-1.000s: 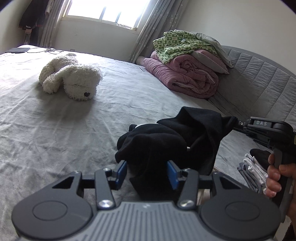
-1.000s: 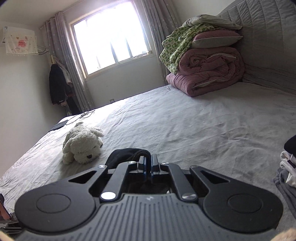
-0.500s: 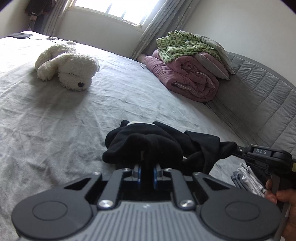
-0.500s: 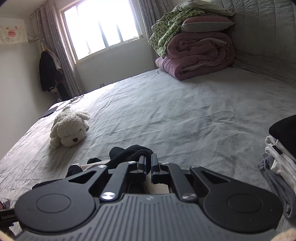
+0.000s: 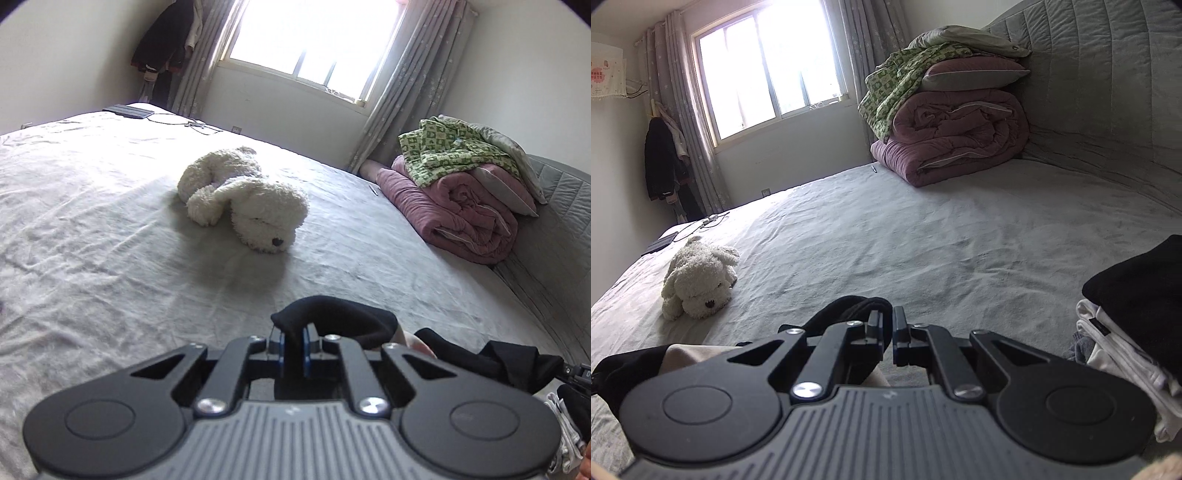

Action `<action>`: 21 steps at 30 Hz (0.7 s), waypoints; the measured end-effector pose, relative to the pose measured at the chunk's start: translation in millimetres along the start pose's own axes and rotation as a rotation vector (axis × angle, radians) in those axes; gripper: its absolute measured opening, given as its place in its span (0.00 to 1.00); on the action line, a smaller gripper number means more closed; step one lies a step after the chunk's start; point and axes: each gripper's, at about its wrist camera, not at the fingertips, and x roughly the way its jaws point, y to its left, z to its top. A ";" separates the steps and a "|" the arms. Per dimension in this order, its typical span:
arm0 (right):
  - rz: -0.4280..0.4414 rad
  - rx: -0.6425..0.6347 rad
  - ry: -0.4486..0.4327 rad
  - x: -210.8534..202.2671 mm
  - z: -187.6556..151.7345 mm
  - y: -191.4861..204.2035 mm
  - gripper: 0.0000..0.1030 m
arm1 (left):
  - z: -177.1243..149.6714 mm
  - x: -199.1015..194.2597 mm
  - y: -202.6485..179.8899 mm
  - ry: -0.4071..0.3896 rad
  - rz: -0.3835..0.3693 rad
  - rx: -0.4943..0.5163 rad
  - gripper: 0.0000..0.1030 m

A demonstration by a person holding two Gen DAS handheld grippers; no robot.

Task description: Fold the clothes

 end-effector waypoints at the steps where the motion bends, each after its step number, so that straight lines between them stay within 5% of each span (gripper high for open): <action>1: -0.008 0.004 0.000 -0.4 0.7 -3.7 0.04 | 2.4 -2.7 5.1 -0.002 0.014 -0.002 0.08; 11: -0.087 -0.028 0.033 -9.3 -1.1 -40.3 0.04 | -0.5 -17.2 30.1 0.101 0.039 0.062 0.08; 21: -0.114 -0.122 0.153 -5.8 -27.8 -66.7 0.04 | -40.3 -15.1 52.4 0.261 0.028 0.197 0.08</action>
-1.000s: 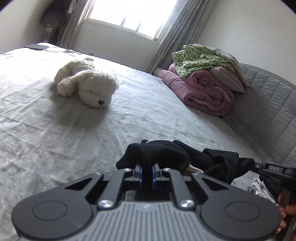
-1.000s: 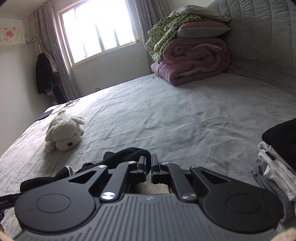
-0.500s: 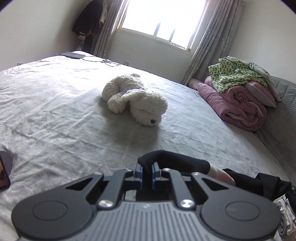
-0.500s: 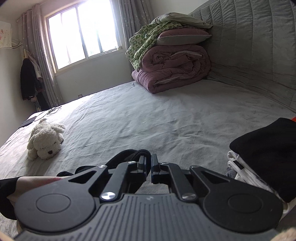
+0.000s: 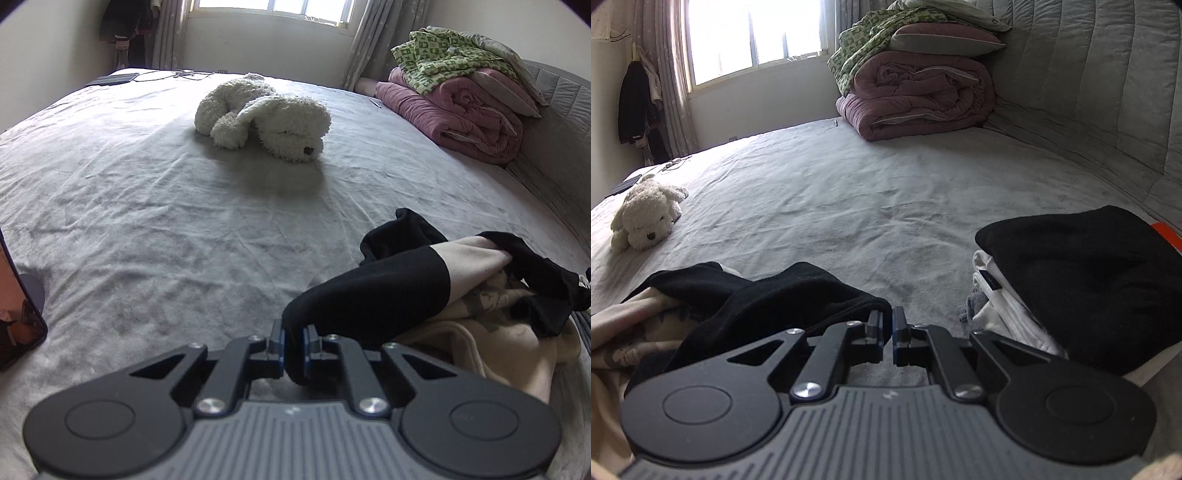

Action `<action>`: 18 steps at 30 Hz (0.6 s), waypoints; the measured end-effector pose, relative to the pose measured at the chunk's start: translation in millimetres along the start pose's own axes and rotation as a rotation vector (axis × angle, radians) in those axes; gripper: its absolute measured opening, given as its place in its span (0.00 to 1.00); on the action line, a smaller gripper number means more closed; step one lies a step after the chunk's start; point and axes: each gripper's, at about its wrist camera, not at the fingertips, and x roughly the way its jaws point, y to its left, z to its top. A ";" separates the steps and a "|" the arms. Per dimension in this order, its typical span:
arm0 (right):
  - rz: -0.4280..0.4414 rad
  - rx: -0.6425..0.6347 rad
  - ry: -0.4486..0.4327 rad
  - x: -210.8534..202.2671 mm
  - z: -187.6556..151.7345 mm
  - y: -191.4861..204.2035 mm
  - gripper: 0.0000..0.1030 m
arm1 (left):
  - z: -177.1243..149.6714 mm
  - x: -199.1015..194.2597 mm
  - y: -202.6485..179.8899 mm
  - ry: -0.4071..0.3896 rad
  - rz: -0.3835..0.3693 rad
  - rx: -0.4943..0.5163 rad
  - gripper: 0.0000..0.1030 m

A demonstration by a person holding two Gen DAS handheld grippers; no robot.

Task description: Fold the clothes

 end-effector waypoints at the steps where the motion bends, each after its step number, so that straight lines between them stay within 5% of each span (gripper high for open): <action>1: 0.004 -0.014 0.032 3.4 -4.9 -0.1 0.04 | -4.6 1.4 1.3 0.017 -0.007 0.009 0.08; 6: 0.019 -0.078 0.179 21.7 -29.4 3.9 0.04 | -25.2 8.0 -1.7 0.049 -0.011 0.083 0.09; 9: 0.006 -0.127 0.182 22.1 -32.5 11.8 0.04 | -23.3 5.5 -1.0 0.035 -0.030 0.110 0.09; 12: 0.011 -0.125 0.179 16.5 -24.9 16.7 0.17 | -15.8 2.2 1.2 0.030 -0.064 0.148 0.28; 13: 0.011 -0.128 0.173 13.9 -21.7 18.7 0.18 | -11.7 -0.4 1.8 0.019 -0.074 0.157 0.48; 14: 0.019 -0.123 0.164 10.4 -18.3 19.7 0.20 | -7.6 -3.1 2.5 0.008 -0.085 0.166 0.57; 16: 0.037 -0.110 0.142 3.5 -11.2 21.4 0.45 | 1.2 -9.7 4.4 -0.019 -0.139 0.154 0.57; 18: 0.061 -0.102 0.097 -4.6 -4.3 25.2 0.56 | 11.4 -13.0 4.2 -0.037 -0.191 0.121 0.59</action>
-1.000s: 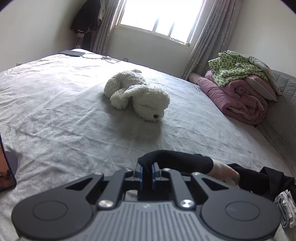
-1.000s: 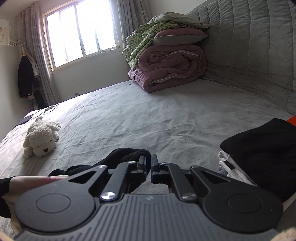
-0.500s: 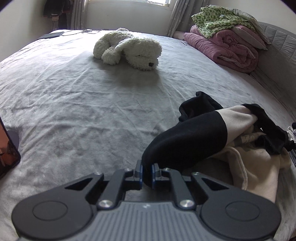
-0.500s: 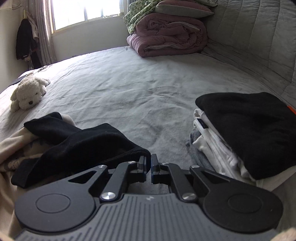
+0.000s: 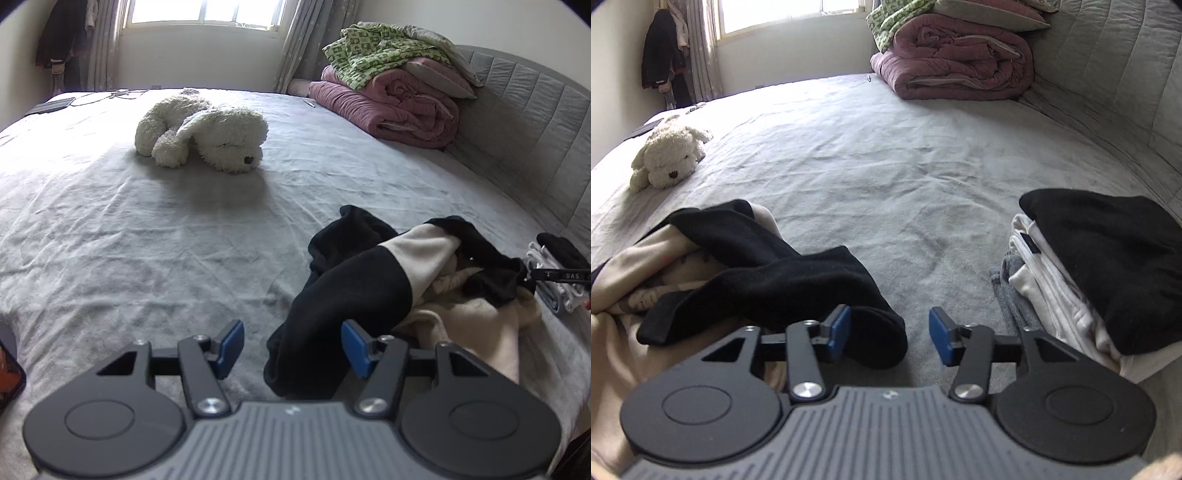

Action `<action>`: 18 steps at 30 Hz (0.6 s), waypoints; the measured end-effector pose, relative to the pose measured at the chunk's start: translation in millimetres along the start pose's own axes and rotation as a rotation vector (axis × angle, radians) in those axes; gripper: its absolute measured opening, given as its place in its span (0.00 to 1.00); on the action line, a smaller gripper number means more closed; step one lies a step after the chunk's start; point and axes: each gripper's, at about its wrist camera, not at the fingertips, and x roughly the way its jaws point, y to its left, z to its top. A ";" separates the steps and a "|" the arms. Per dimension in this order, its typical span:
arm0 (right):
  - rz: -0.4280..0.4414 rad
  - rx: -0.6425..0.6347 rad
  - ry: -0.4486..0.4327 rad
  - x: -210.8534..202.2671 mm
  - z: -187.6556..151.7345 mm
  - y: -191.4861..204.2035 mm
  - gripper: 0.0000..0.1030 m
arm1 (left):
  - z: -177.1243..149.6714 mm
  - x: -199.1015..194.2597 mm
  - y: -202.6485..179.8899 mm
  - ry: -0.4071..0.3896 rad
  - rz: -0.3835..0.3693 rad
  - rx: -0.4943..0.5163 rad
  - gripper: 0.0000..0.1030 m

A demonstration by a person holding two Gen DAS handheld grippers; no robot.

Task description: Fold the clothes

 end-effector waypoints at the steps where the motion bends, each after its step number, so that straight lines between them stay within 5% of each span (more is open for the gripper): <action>1: 0.011 -0.004 -0.019 -3.0 4.0 3.4 0.56 | 5.5 -0.3 -0.5 -0.010 -0.020 -0.016 0.62; 6: 0.058 -0.031 -0.098 -7.2 21.8 27.8 0.56 | 30.3 23.9 -15.1 -0.017 -0.023 -0.041 0.63; 14: 0.144 -0.008 -0.085 19.1 34.5 67.8 0.56 | 47.9 94.0 -18.2 0.061 -0.012 -0.185 0.60; 18: 0.161 -0.041 -0.099 31.9 36.7 82.5 0.56 | 42.1 118.8 -11.6 0.107 -0.018 -0.263 0.49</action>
